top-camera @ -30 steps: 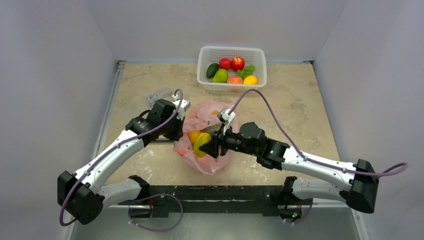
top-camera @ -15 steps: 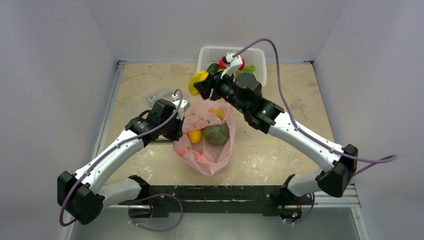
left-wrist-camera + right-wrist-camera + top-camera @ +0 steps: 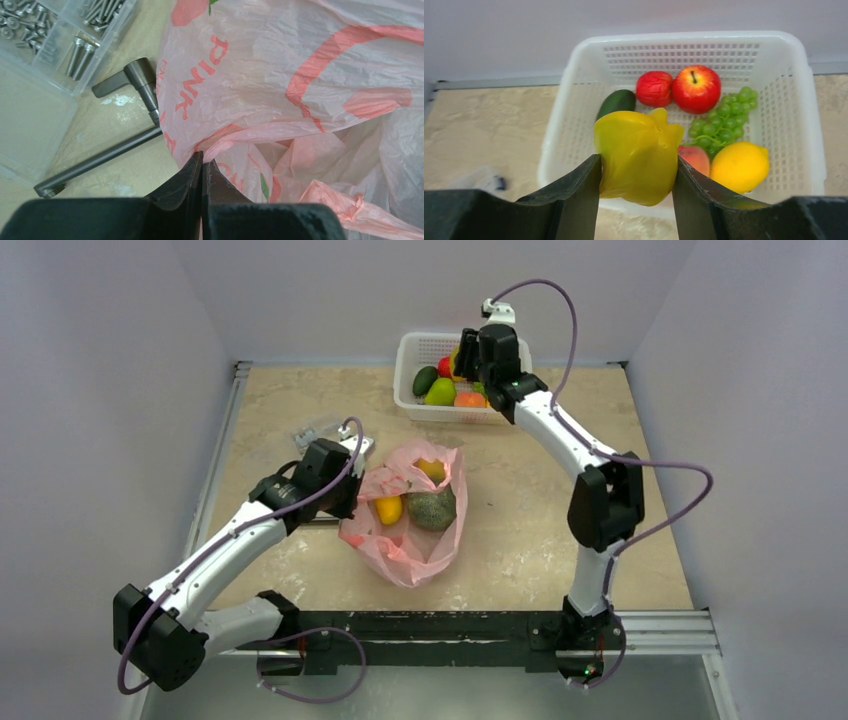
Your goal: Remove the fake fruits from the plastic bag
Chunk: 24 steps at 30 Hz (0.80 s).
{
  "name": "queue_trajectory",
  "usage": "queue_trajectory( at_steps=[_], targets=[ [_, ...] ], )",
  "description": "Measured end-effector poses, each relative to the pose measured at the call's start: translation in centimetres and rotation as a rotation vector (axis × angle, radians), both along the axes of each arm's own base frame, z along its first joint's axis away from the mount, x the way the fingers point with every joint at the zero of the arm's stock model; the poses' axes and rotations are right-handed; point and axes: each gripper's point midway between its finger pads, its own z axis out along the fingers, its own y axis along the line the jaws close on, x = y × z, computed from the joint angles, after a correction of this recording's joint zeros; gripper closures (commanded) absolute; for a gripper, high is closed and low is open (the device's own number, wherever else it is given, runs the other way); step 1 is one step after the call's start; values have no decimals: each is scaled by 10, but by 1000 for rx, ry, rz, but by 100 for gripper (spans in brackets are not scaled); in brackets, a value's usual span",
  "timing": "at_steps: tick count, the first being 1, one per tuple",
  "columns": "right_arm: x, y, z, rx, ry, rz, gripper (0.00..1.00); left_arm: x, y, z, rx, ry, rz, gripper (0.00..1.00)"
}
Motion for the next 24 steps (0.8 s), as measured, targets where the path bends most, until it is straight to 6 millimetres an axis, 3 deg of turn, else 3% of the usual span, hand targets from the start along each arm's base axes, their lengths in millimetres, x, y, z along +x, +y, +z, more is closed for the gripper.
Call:
queue_trajectory(
  at_steps=[6, 10, 14, 17, 21, 24],
  targets=[
    [55, -34, -63, -128, 105, -88, 86, 4, 10, 3, 23, -49, 36, 100],
    [78, -53, -95, -221, 169, -127, 80, 6, 9, 1, 26, -62, 23, 100],
    [86, -72, -116, -319, 217, -161, 70, 8, 7, 0, 27, -80, 2, 100],
    [91, -79, -119, -374, 224, -178, 48, 10, 7, -2, 32, -93, -12, 100],
    [93, -84, -118, -427, 222, -180, 12, 12, 7, -1, 35, -115, -28, 100],
    [93, -87, -117, -460, 220, -178, 1, 13, 6, -1, 39, -126, -39, 100]
  ],
)
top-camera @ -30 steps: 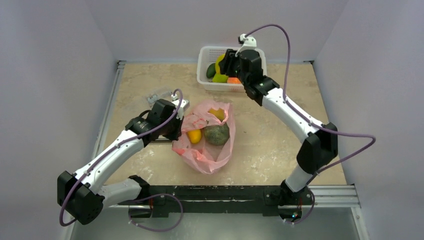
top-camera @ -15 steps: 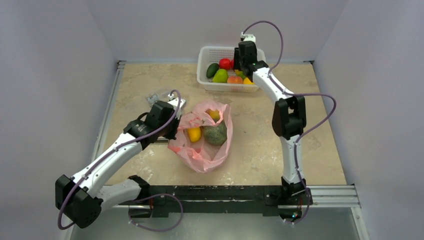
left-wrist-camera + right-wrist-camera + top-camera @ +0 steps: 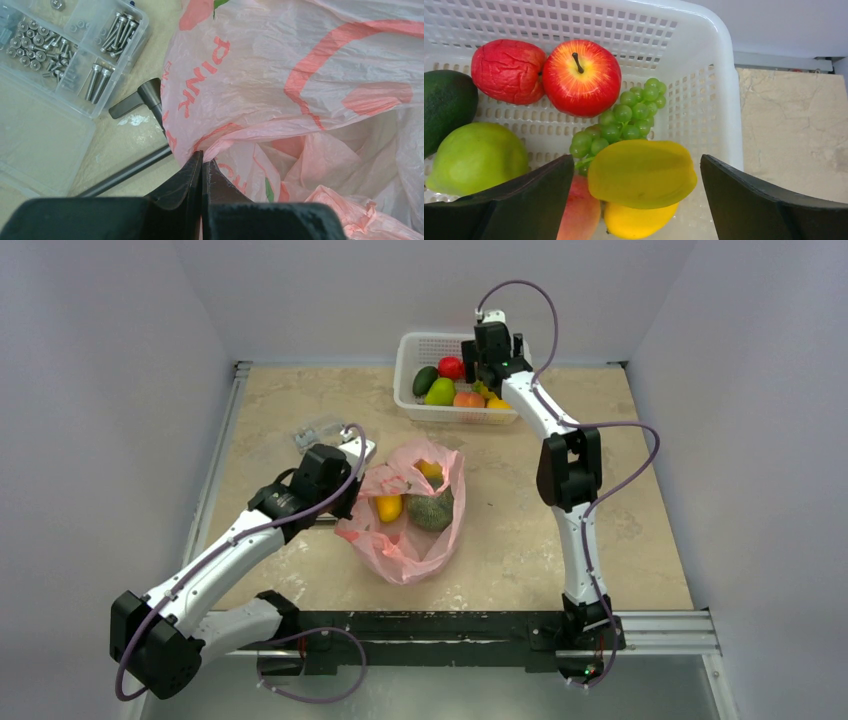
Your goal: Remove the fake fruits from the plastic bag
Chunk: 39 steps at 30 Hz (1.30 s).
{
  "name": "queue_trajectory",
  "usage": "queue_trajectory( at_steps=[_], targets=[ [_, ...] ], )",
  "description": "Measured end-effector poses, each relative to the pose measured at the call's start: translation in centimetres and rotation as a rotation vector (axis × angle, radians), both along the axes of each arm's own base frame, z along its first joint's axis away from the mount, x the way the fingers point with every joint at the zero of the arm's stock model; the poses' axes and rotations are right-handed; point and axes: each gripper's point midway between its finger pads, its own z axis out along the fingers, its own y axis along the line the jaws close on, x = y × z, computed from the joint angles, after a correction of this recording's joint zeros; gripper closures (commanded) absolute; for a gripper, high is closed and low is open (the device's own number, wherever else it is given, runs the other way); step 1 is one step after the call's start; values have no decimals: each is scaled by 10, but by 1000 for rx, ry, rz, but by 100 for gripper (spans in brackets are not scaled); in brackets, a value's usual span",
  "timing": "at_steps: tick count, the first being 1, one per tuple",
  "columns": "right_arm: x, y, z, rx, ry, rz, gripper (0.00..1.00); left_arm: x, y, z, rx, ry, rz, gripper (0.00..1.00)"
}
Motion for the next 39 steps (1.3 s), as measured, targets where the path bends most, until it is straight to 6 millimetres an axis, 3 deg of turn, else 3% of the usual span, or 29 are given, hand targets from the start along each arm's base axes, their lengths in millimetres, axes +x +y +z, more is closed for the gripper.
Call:
queue_trajectory(
  at_steps=[7, 12, 16, 19, 21, 23, 28, 30, 35, 39],
  targets=[
    [-9, -1, 5, -4, 23, 3, 1, -1, -2, -1, 4, 0, -16, 100],
    [-55, 1, 42, 95, 22, 8, 1, -4, -9, -15, 25, 54, -42, 100],
    [-119, 15, 96, 295, -46, 82, 1, -8, -17, -21, 15, 113, -67, 100],
    [-165, 31, 132, 455, -103, 170, 1, -6, -27, -7, -12, 131, -95, 100],
    [-190, 40, 138, 505, -105, 219, 1, 1, -37, 7, -36, 124, -112, 100],
    [-217, 52, 131, 520, -76, 274, 1, 7, -45, 18, -67, 99, -127, 100],
    [-310, 99, 108, 533, 23, 503, 1, 4, -51, 11, -103, 107, -147, 100],
    [-346, 108, 115, 566, 22, 592, 1, -1, -51, 4, -103, 137, -147, 100],
    [-410, 110, 163, 710, -106, 779, 1, -1, -48, -5, -76, 162, -135, 100],
    [-453, 125, 171, 771, -120, 956, 3, -1, -43, -7, -54, 163, -119, 100]
  ],
)
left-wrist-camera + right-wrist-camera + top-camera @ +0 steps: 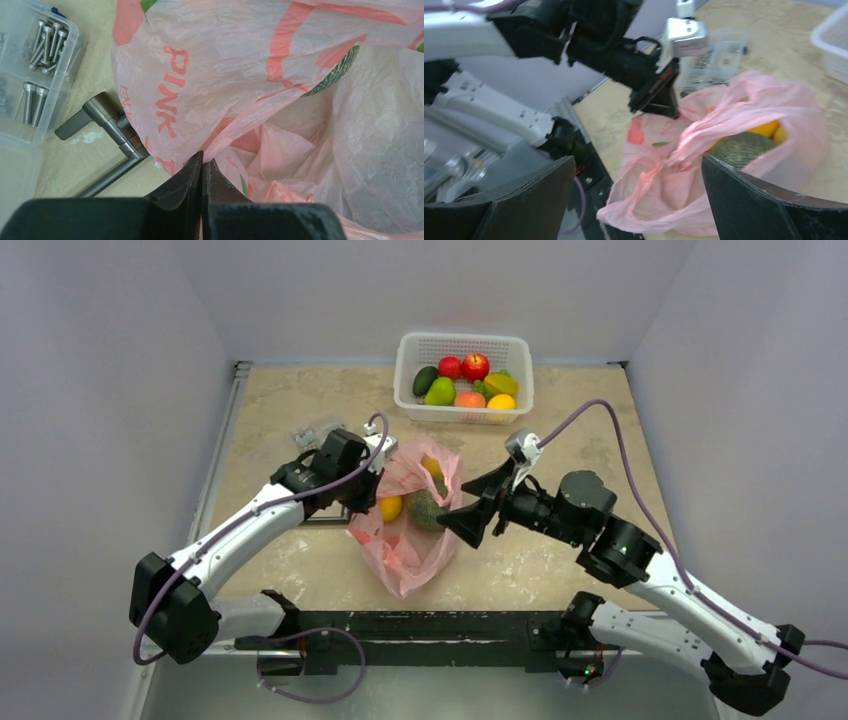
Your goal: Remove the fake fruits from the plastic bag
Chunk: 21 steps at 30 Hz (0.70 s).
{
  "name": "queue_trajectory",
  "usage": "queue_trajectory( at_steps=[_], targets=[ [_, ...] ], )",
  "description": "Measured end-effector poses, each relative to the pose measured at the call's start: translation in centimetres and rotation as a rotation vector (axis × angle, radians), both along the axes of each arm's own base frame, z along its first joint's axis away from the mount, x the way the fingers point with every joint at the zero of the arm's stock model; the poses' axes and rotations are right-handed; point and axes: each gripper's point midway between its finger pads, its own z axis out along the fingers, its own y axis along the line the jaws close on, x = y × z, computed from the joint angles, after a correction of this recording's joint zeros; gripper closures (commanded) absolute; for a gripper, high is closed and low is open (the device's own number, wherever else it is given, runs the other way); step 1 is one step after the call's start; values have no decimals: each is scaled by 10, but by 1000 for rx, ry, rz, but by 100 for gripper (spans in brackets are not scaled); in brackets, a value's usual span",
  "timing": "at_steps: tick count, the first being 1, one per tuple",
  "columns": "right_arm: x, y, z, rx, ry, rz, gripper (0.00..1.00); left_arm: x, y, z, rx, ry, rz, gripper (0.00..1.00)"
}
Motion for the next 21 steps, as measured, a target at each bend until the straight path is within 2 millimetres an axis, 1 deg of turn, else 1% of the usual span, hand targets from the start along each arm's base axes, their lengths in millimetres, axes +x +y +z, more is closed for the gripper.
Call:
queue_trajectory(
  at_steps=[3, 6, 7, 8, 9, 10, 12, 15, 19, 21],
  targets=[
    [-19, 21, -4, -4, 0, 111, 11, 0, 3, 1, 10, -6, 9, 100],
    [-34, 51, -21, -45, 9, 212, 16, 1, 5, 3, 15, -16, 16, 100],
    [-37, 60, -28, -64, 11, 236, 19, 1, 6, 4, 17, -20, 19, 100],
    [-40, 70, -40, -93, 15, 260, 24, 1, 7, 4, 20, -24, 22, 100],
    [-42, 79, -55, -129, 20, 279, 33, 2, 8, 4, 23, -27, 25, 100],
    [-43, 86, -70, -169, 24, 291, 37, 2, 9, 5, 27, -31, 28, 100],
    [-36, 95, -101, -259, 33, 277, 41, 2, 11, 5, 34, -33, 34, 100],
    [-15, 100, -140, -381, 23, 209, 43, 4, 14, 6, 45, -45, 46, 100],
    [14, 104, -181, -534, -5, 107, 46, 5, 20, 5, 73, -52, 68, 100],
    [29, 109, -194, -593, -18, 51, 46, 6, 23, 4, 87, -56, 79, 100]
  ],
)
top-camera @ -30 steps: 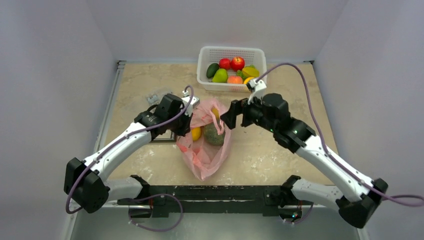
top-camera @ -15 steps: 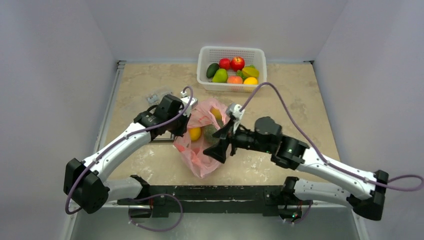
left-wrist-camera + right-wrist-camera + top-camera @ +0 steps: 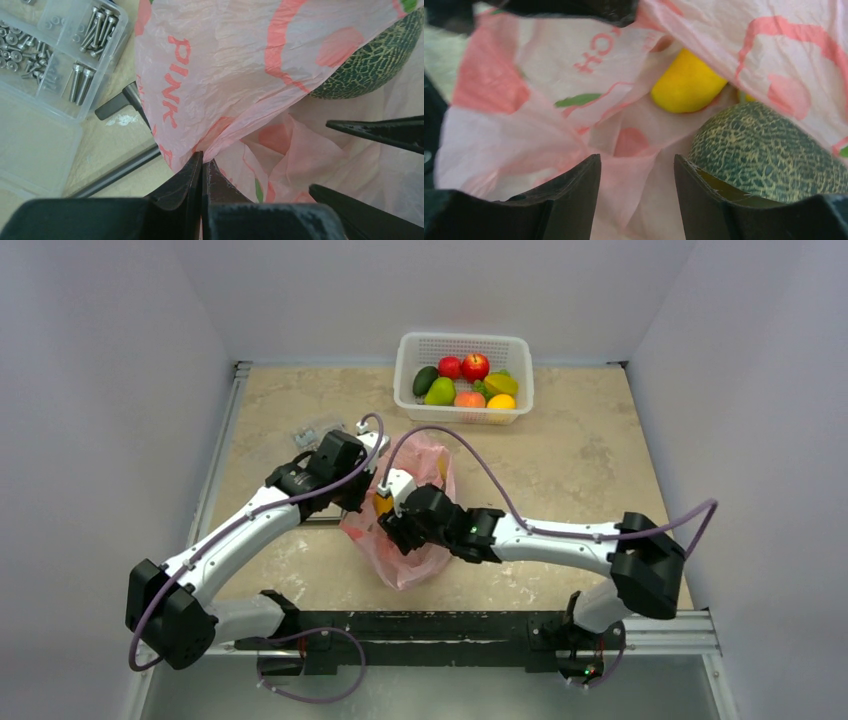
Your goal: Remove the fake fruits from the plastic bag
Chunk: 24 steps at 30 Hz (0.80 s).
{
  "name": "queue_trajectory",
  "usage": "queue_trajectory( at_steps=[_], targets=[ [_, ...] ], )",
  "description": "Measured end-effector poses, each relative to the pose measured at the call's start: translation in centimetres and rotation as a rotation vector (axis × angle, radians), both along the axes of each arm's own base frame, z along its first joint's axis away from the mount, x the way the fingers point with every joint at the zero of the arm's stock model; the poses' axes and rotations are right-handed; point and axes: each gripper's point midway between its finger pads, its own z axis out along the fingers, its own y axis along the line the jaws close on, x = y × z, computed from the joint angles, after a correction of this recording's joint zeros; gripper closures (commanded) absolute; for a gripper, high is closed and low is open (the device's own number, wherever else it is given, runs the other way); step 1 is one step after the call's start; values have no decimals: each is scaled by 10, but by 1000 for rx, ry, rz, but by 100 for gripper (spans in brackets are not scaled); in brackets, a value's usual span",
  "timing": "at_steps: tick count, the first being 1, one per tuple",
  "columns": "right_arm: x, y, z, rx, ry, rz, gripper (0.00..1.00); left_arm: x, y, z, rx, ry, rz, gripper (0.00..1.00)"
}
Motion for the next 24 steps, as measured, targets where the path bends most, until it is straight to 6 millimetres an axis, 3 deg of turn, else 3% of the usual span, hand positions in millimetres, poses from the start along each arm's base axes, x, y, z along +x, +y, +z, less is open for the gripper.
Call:
queue_trajectory(
  at_steps=[5, 10, 19, 24],
  targets=[
    [29, 8, -13, -42, -56, -125, 50, -1, 7, -3, 35, 5, 22, 100],
    [54, 15, -6, 21, -99, -274, 62, -1, 11, -3, 42, -10, 33, 100],
    [79, 44, -7, 178, -121, -416, 66, -1, 19, 2, 77, -75, 79, 100],
    [89, 55, -11, 219, -146, -483, 58, 3, 31, 0, 116, -94, 139, 100]
  ],
)
